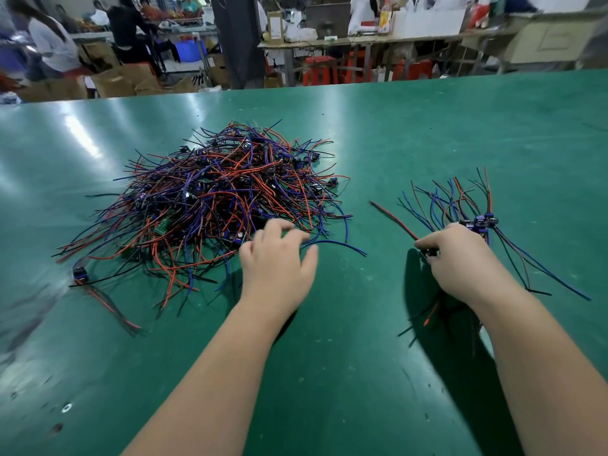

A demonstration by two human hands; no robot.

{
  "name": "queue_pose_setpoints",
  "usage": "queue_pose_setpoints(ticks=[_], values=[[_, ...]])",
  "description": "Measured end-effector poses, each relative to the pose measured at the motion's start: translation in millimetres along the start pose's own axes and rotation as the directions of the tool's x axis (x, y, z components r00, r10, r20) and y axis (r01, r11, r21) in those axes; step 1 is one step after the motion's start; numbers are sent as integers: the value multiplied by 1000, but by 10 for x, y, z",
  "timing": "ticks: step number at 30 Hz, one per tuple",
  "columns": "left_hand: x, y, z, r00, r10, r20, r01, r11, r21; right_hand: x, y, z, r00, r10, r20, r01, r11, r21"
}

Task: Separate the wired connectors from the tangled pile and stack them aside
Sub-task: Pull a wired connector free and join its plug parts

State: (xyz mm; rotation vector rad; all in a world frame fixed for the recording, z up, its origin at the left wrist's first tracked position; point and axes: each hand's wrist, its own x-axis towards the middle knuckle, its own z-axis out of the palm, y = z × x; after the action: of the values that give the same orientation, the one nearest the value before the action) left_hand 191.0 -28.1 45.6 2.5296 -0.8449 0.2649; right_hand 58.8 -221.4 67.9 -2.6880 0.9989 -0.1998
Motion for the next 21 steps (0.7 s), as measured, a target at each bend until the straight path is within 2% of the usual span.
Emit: queue_pose_setpoints(ticks=[3,7,10,12,14,18,21], values=[[47,-48,-149,979,-58,-197,46,997,-66,3,20,-17,999,48,-8,-48,999,-14],[83,-129,-286,954,-149,-261,46,931,-363,20,73,-16,993,79,-86,-66,988,142],[107,-161,-304,930,-232,-284,87,892,-444,42,98,-29,984,112,-136,-77,967,242],[107,-180,-305,924,-239,-299,104,908,-405,48,107,-33,977,135,-163,-85,956,280],[110,-222,-285,926,-233,-299,155,953,-262,47,114,-28,972,145,-186,-88,955,283],[104,-327,-209,935,-347,-70,353,932,86,60,113,-7,971,121,-207,-67,966,251],[104,-370,-182,927,-375,8,368,912,181,89,135,3,966,130,-225,-80,973,218]])
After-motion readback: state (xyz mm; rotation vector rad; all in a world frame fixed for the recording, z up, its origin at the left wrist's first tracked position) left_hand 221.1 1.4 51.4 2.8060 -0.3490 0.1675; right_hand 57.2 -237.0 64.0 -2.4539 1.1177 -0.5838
